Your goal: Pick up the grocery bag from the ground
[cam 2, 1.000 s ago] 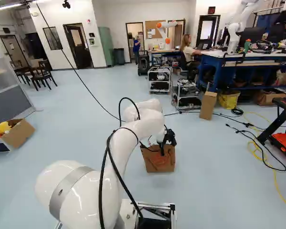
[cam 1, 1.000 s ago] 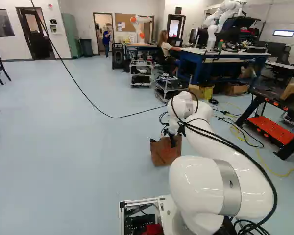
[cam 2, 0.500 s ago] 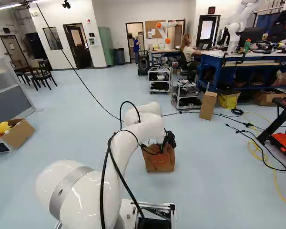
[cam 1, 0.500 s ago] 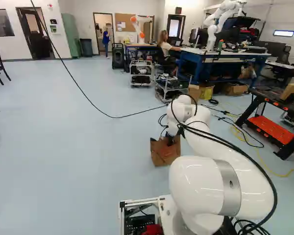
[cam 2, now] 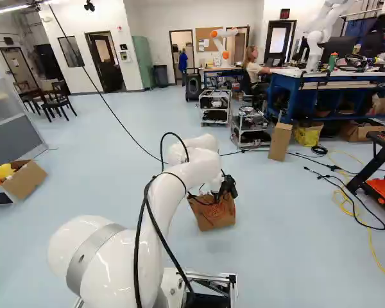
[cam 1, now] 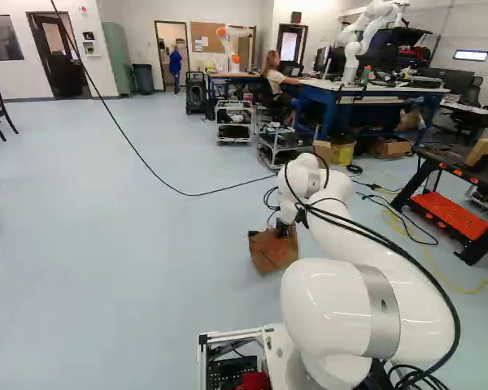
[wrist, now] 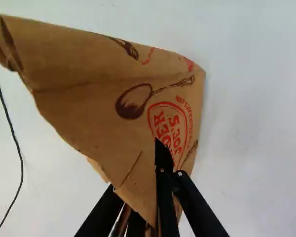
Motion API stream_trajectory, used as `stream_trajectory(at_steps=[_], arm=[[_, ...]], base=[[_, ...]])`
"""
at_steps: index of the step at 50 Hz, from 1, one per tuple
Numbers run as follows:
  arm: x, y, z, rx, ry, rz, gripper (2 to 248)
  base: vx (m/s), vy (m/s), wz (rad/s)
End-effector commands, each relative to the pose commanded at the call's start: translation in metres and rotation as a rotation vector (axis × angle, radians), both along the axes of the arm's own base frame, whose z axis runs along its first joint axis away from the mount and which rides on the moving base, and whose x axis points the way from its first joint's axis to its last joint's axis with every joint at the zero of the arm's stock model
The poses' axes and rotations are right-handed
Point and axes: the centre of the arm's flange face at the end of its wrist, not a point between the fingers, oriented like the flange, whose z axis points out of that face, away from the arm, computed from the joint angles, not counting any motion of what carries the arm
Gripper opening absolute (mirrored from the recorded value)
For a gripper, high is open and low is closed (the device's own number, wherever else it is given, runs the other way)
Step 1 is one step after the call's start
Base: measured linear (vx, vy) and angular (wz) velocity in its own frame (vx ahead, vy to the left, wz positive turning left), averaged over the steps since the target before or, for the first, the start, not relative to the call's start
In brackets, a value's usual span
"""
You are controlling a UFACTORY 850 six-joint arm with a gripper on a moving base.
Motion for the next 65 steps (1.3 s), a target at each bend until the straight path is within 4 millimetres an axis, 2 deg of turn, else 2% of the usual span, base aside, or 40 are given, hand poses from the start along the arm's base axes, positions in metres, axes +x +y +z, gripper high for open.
stream_trajectory(at_steps=[39,65], arm=[[-0.056,0.007,0.062,0.024,0.102,-0.009,22],[-0.096,0.014,0.103,-0.045,0.149,0.104,22]], base=[[0.0,0.0,0.0],[0.0,0.0,0.0]])
